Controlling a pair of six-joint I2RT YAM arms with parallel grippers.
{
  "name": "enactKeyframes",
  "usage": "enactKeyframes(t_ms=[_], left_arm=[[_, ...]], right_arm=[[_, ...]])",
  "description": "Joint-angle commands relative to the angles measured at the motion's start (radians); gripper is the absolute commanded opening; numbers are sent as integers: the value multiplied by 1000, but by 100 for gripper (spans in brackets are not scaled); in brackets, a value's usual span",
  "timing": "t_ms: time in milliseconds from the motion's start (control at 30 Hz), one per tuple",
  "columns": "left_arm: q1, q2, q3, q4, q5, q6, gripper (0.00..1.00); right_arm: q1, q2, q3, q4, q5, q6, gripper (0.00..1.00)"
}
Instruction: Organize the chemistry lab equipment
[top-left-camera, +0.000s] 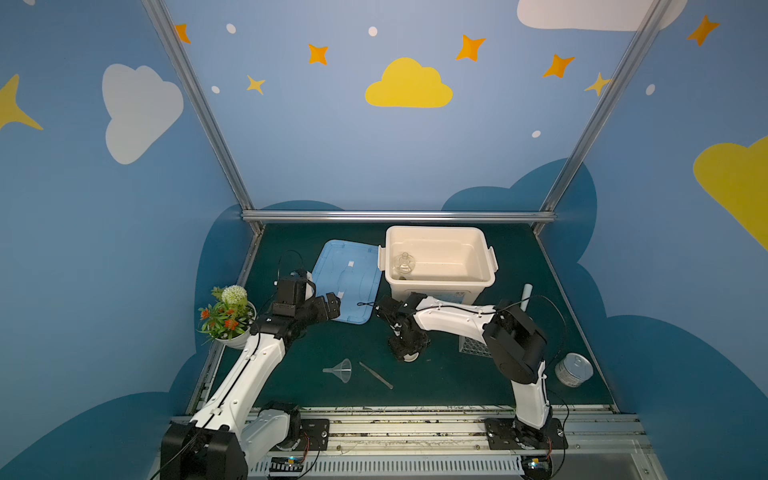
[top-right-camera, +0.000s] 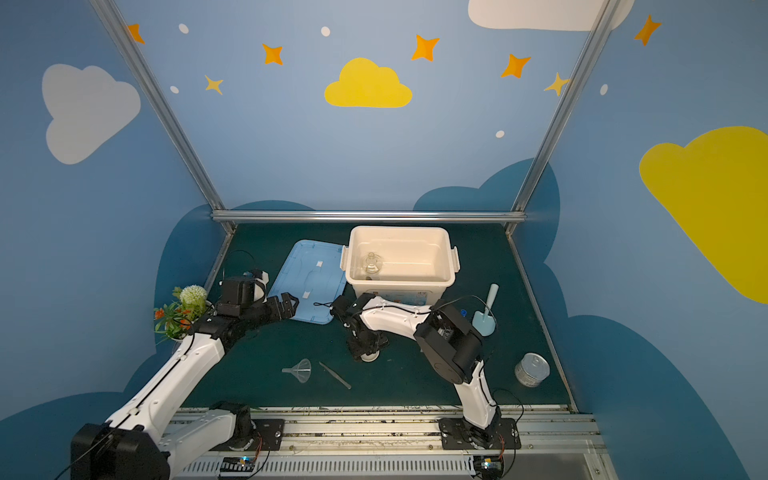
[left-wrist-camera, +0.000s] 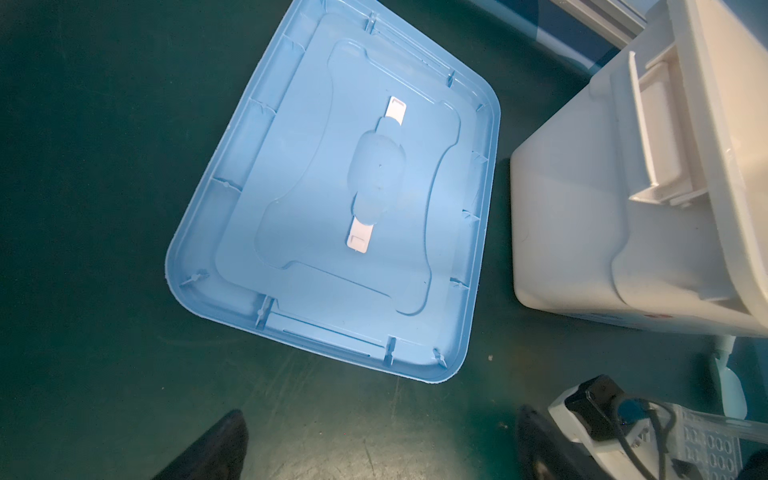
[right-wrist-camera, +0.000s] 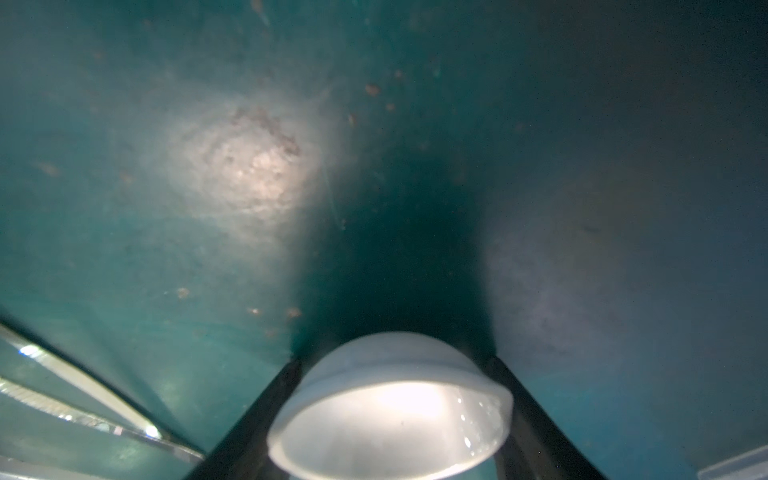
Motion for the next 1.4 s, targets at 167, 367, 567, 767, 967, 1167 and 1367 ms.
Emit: enactKeyframes(t_ms=[167,367,567,767,967,1167,1367], left_arm=[[3,-6,-5,-9,-2,7,100],[3,0,-5,-11,-1,11,100],[2,4,-2,-13,1,12,100],[1,10,-2,-13,3,12,100],[2,16,-1,-11,6,11,100],[3,22,-1,-9,10,10,100],[0,33,0,-9,11,10,100]], right_arm=[[4,-45,16,-46,14,5,46],[-1,-99,81,-118,30,-35,46],[-30,-183,165,-189,31,-87,47],[-90,-269,265,-247,33,-143,48],[-170,-326,337,-236,23,-250,48],[-273,-334,390,-191,3,-310,49],[-397,-260,470,-164,-9,-362,49]])
